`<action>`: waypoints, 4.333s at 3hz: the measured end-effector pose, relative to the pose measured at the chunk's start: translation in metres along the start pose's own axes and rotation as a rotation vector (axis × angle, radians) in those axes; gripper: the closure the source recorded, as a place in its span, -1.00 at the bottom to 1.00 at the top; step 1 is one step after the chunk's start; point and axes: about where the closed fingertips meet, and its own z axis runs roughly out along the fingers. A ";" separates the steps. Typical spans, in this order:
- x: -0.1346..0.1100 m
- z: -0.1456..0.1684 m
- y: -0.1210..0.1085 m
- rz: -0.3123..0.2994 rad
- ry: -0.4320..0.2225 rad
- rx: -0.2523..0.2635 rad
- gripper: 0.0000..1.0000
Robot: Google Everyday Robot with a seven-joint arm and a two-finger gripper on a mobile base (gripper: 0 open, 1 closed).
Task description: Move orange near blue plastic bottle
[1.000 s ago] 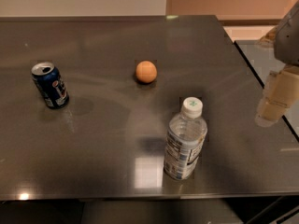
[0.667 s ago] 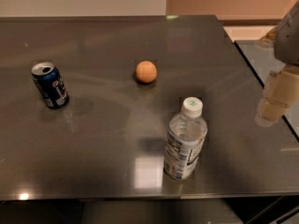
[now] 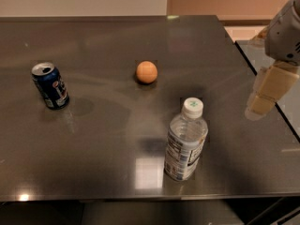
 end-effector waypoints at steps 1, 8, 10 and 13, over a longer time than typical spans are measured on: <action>-0.012 0.015 -0.012 0.017 -0.038 -0.020 -1.00; -0.150 0.144 -0.083 0.062 -0.155 -0.045 -1.00; -0.177 0.182 -0.103 0.041 -0.148 -0.058 -1.00; -0.201 0.220 -0.103 0.025 -0.103 -0.120 -0.50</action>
Offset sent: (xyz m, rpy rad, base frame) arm 0.0554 0.0323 -0.0277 0.1266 0.0259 -0.0073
